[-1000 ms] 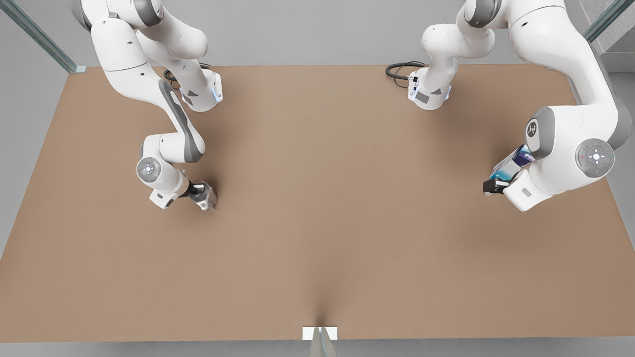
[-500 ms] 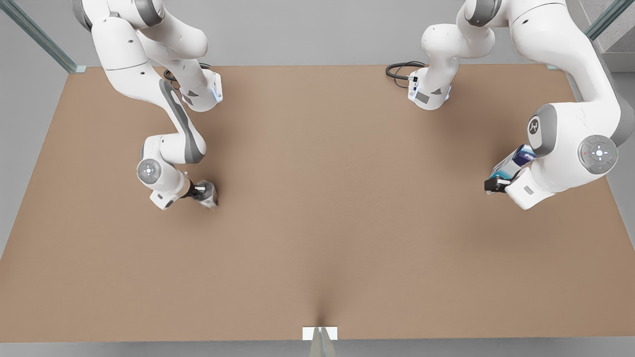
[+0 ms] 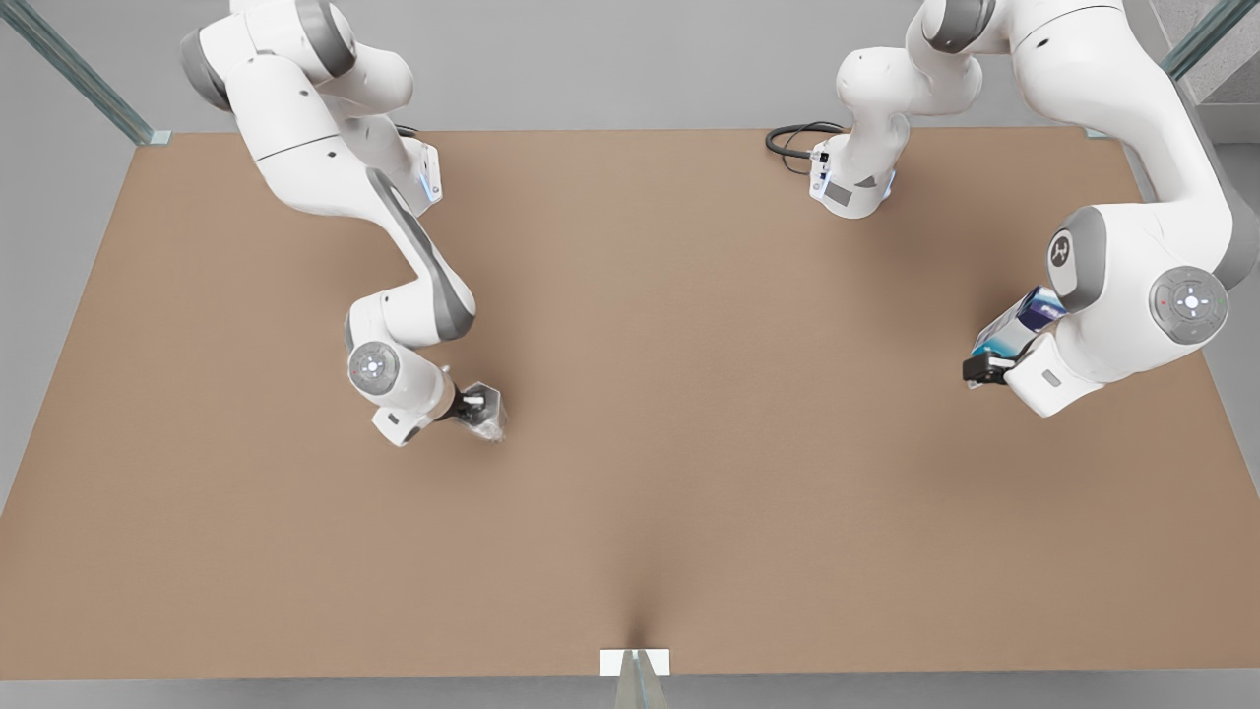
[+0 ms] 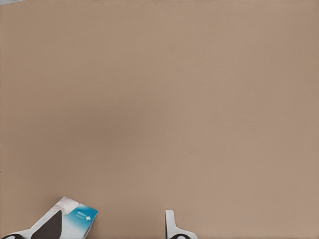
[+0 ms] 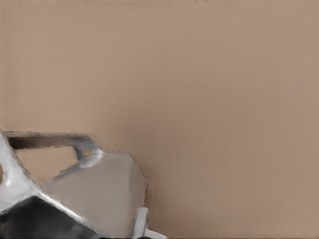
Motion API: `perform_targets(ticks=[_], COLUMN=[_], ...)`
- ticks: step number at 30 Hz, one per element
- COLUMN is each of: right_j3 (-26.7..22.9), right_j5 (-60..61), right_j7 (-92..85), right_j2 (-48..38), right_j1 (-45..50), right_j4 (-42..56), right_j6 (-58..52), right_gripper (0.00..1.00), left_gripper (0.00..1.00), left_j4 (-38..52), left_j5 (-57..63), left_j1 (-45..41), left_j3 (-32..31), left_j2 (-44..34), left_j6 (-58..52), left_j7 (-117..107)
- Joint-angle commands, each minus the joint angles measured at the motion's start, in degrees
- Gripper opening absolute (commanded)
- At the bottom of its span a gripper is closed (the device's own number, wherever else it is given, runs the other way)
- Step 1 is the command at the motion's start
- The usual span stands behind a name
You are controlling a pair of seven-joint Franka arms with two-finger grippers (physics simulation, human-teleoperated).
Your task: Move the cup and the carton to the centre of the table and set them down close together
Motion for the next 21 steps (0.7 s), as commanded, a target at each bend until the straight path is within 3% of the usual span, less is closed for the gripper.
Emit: perform_targets(ticks=[1, 11, 17, 21], right_j3=[0.2, 0.2, -5.2, -6.5], right_j5=[-0.3, 3.7, 6.0, 6.1], right_j7=[0.3, 12.1, 16.2, 16.9], right_j2=[0.3, 12.5, 23.5, 29.1], right_j1=[-0.1, 11.7, 21.2, 24.2], right_j4=[0.3, 22.0, 39.8, 46.4], right_j6=[0.0, -4.6, -5.7, -5.4], right_gripper=[0.21, 0.21, 0.21, 0.21], left_gripper=[1.00, 1.00, 1.00, 1.00], left_j4=[0.0, 0.1, 0.0, -13.1], left_j5=[0.0, 0.0, -0.1, -0.3], left_j1=[-0.1, 0.5, 0.4, 0.7], left_j3=[0.0, 0.0, 0.2, 3.7], left_j2=[0.1, 0.5, 0.4, -9.0], left_j6=[0.0, 0.4, 1.0, 7.6], left_j7=[0.0, -0.1, -5.5, -32.3])
